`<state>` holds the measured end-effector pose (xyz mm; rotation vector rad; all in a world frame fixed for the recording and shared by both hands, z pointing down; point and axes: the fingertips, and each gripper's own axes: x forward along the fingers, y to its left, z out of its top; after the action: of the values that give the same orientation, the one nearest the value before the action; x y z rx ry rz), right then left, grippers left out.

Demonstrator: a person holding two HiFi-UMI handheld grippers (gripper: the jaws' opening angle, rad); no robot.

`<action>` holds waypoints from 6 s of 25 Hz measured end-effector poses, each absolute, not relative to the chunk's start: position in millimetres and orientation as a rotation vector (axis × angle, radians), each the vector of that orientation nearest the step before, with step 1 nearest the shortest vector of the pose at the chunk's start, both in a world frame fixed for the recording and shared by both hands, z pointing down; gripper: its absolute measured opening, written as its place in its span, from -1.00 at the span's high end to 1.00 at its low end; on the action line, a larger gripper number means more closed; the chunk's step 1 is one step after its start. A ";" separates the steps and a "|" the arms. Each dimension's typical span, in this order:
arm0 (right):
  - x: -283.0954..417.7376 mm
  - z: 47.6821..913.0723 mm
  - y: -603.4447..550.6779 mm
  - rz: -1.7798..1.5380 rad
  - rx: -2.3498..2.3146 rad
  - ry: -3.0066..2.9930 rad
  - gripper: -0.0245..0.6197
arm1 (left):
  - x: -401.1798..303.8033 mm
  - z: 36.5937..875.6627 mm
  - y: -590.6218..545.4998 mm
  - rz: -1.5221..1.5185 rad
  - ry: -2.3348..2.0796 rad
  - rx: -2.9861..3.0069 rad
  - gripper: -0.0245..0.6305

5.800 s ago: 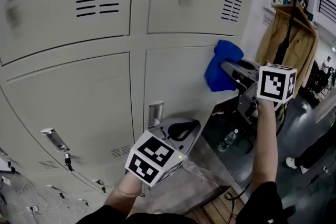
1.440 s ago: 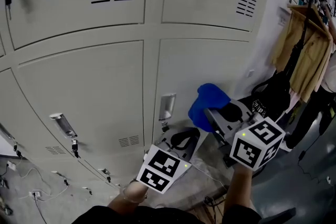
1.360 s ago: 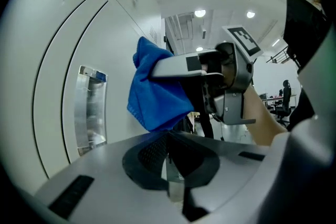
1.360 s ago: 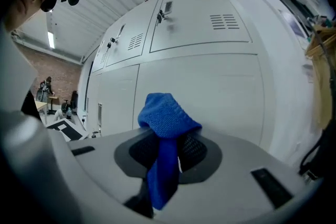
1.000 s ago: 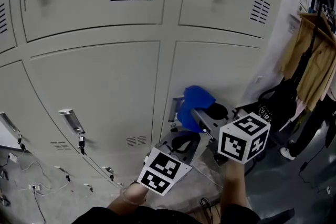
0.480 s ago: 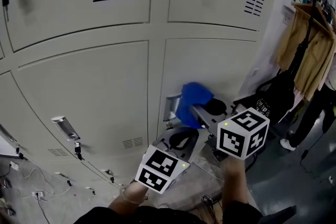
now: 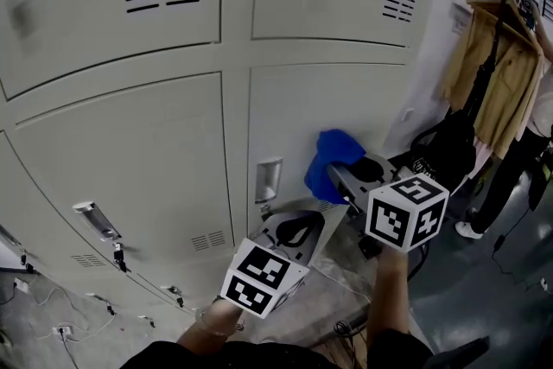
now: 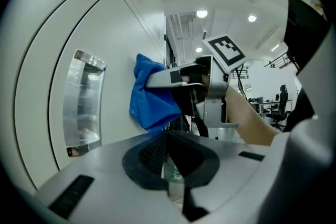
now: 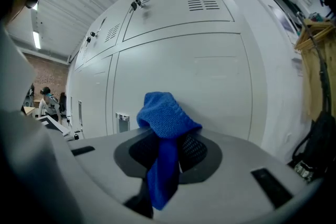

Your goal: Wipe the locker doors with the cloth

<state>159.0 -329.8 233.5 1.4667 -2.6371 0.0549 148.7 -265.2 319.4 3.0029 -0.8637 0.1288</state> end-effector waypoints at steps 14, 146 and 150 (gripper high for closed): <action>232.9 227.7 -349.5 0.090 1.702 -2.538 0.66 | 162.7 321.3 -270.6 0.132 -0.817 3.006 0.91; 138.8 355.7 -327.4 0.194 1.432 -2.632 0.66 | 121.7 389.5 -254.8 0.202 -0.909 2.859 0.91; 158.7 354.6 -333.1 0.216 1.501 -2.615 0.66 | 131.7 388.2 -257.3 0.201 -0.877 2.868 0.91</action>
<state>158.7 -333.1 354.6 1.5012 -2.6153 0.2163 131.7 -257.3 388.2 2.8685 -0.8765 0.2014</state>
